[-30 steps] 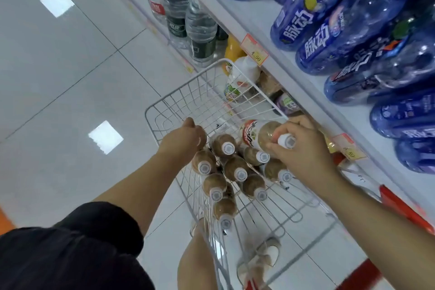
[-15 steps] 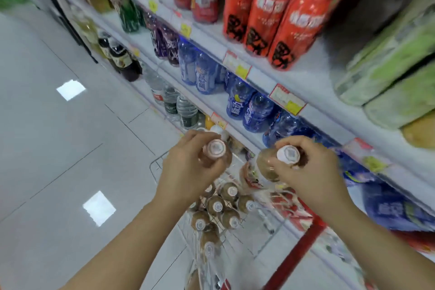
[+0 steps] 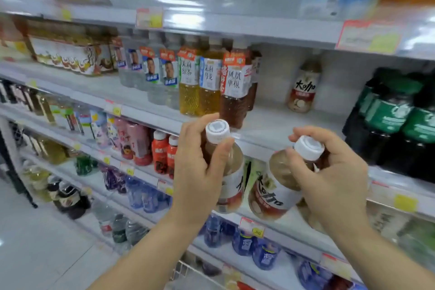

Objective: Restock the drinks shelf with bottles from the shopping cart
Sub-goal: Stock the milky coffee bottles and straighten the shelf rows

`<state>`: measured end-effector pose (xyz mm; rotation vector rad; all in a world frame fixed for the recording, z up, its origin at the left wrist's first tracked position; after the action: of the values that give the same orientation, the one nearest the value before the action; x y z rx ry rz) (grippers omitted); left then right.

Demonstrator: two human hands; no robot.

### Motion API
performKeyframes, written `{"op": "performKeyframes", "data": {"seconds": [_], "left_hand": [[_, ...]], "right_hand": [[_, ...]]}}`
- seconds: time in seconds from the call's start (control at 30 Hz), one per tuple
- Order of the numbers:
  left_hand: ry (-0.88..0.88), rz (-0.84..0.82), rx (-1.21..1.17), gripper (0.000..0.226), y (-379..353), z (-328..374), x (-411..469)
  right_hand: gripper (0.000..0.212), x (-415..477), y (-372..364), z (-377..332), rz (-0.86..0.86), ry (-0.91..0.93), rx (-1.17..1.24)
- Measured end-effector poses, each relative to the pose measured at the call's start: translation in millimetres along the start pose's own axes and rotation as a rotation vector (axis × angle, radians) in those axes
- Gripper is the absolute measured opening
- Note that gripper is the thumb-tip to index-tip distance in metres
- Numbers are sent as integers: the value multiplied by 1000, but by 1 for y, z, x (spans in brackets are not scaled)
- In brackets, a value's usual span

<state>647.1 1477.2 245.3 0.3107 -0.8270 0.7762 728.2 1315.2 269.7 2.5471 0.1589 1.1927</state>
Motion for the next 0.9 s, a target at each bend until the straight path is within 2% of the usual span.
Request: {"op": "performKeyframes", "data": {"seconds": [0.13,0.23,0.33,0.5,0.63,0.8,0.9], "left_hand": [[-207,-32,-82,24,-41,29,22],[-372,-53,-97,33,-66,35,35],[-423,-66,-123,36,-85,31,50],[-389,-86,-125,38,-107,10,70],[-314,-62,-152,39,-115,-10,81],[-314,-84,-140,38,-122,-23,95],[-240,-103,-159,29,-123,-37,98]], "right_hand": [[21,18,40,-13,329,153,-61],[17,31,56,-12,465,271,-131],[12,45,56,-6,542,377,-178],[19,70,38,14,579,470,-256],[14,82,23,28,581,481,-309],[13,91,8,45,561,386,-372],[17,97,3,49,528,321,-357]]}}
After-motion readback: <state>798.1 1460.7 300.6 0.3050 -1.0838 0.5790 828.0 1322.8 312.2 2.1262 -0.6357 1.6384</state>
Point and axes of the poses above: each hand's wrist, its own x-axis towards the middle knuckle, its own y-axis out of the back of the hand, z = x × y, the point moved 2 cm from there along x, towards the middle knuckle, and after that the axes turned 11 degrees about -x, right-handed, at the moved point
